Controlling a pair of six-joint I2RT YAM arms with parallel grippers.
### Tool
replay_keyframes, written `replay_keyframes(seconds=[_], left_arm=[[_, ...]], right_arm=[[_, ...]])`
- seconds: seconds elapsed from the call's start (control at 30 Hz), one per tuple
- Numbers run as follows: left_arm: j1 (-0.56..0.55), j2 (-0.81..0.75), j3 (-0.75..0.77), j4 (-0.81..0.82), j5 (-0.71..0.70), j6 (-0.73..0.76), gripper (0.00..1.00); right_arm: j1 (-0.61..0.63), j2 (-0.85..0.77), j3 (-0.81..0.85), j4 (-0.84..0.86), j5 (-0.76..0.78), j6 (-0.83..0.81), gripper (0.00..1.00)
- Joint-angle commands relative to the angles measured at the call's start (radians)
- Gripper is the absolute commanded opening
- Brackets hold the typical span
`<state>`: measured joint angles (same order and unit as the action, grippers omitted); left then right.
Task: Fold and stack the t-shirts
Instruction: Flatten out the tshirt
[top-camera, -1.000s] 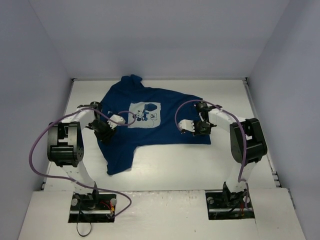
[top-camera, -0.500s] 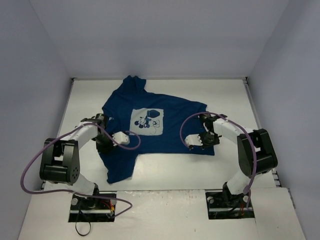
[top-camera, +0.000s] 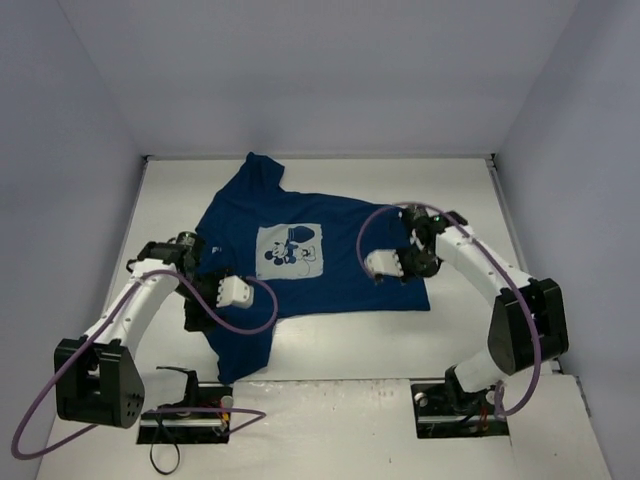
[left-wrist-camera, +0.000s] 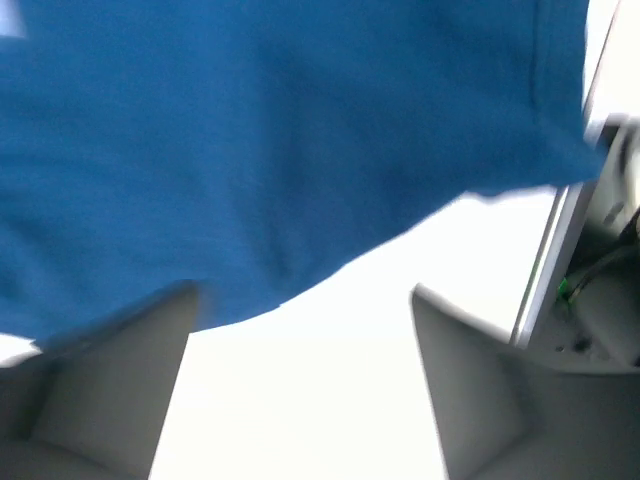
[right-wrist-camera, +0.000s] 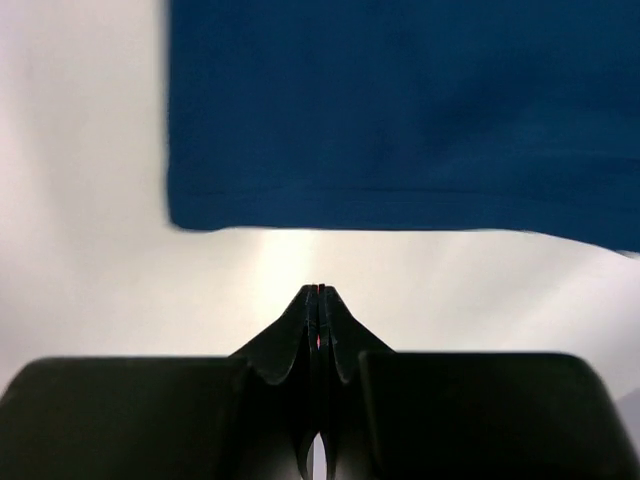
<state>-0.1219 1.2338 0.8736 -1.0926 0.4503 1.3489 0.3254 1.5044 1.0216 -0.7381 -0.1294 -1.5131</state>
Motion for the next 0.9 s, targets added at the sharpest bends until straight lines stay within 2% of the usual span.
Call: replay_keyframes(seconds=[0.0,0.03,0.07,0.1,0.17,0.23,0.33,0.4,0.63,0.87], left_arm=[[0.003,0.013,0.242,0.002,0.211,-0.178,0.96],[0.002,0.047,0.325,0.023,0.253,-0.27,0.96],[0.005,0.097,0.382,0.039,0.279,-0.381,0.96],[0.005,0.098,0.434,0.04,0.3,-0.384,0.96],[0.004,0.171,0.538,0.218,0.324,-0.614,0.96],[-0.016,0.212,0.542,0.384,0.254,-0.811,0.96],[-0.042,0.265,0.509,0.542,0.172,-0.921,0.96],[-0.073,0.293,0.485,0.604,0.134,-0.95,0.96],[-0.174,0.307,0.422,0.641,0.12,-0.985,0.96],[-0.188,0.284,0.351,0.641,0.145,-1.001,0.96]], right_arm=[[-0.083,0.059,0.348,0.024,-0.329,0.302,0.05],[-0.124,0.115,0.452,0.045,-0.404,0.433,0.11],[-0.159,0.153,0.516,0.054,-0.462,0.511,0.13],[-0.192,0.155,0.518,0.055,-0.52,0.583,0.15],[-0.269,0.29,0.684,0.16,-0.614,0.833,0.18],[-0.305,0.37,0.721,0.194,-0.64,0.95,0.15],[-0.326,0.474,0.735,0.21,-0.645,1.028,0.12],[-0.37,0.553,0.742,0.225,-0.649,1.076,0.12],[-0.46,0.757,0.862,0.241,-0.75,1.164,0.27],[-0.496,0.835,0.922,0.285,-0.773,1.223,0.29]])
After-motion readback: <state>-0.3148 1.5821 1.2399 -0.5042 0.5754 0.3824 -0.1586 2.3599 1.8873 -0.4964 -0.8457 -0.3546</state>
